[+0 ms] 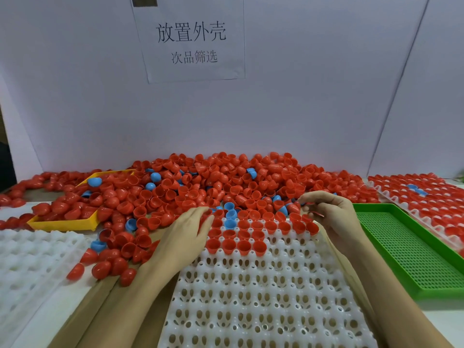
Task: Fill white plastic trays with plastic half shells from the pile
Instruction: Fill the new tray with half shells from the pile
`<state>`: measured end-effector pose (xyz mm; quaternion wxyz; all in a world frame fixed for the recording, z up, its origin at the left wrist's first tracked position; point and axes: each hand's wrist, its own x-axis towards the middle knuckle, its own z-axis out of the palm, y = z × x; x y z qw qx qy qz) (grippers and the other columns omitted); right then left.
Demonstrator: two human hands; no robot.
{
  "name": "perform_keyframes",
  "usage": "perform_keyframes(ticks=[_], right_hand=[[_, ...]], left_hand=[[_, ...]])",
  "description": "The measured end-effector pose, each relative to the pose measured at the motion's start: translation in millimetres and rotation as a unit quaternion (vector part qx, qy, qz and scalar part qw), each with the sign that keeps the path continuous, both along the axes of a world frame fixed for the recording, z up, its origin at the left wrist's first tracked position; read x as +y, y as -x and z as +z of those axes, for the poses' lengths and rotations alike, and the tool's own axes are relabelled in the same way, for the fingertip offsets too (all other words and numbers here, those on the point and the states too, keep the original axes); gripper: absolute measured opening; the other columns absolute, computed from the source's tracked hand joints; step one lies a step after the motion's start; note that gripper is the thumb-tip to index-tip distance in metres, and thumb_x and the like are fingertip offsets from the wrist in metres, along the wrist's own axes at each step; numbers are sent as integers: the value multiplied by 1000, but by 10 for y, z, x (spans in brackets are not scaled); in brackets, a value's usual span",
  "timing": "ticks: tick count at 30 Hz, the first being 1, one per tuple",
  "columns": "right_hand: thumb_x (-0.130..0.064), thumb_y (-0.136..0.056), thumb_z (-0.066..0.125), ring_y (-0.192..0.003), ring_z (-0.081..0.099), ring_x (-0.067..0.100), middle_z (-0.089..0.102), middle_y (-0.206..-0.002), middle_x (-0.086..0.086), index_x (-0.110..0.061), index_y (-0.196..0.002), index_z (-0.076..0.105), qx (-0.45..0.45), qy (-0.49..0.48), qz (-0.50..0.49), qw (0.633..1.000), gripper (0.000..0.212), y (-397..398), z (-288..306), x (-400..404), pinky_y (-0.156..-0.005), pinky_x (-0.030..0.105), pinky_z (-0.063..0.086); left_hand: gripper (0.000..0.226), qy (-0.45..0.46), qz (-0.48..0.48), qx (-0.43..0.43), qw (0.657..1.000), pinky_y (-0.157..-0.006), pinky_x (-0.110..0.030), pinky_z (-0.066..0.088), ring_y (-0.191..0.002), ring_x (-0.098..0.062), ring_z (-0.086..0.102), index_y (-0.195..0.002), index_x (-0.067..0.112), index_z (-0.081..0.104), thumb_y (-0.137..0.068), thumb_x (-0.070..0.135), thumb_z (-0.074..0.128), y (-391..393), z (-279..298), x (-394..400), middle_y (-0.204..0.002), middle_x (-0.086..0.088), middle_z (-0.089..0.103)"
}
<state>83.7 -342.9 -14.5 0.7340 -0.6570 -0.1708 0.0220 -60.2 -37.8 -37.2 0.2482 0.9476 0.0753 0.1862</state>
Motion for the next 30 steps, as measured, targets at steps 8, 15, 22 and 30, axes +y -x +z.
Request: perform_keyframes(ticks=[8,15,22,30], right_hand=[[18,-92,42,-111,68,0,76,-116,-12,-25,-106,80,-197,265,-35,943,59,66,109,403,-98,22,54],[15,-86,40,-145,48,23,56,-154,0,-20,-130,73,-208,566,57,796,65,-169,114,850,-119,35,40],[16,-86,40,-122,66,23,66,-142,3,-26,-129,74,-216,600,67,767,69,-316,99,952,-102,36,58],[20,-84,34,-128,64,19,71,-135,3,-23,-119,78,-195,454,33,869,71,-190,156,677,-103,34,57]], left_hand=[[37,24,-2,-4,1000,-95,-22,43,-115,-6,57,-137,23,58,-109,38,40,-61,-73,77,-130,8,63],[42,-13,-24,5,1000,-115,-29,37,-135,-10,49,-144,18,58,-111,31,36,-94,-110,104,-150,9,50],[44,-11,-17,0,1000,-118,-28,31,-142,-10,44,-149,17,52,-111,32,35,-113,-108,133,-156,6,47],[52,36,-30,23,999,-116,-34,36,-145,-13,40,-158,24,32,-109,44,33,-70,-75,98,-164,10,29]])
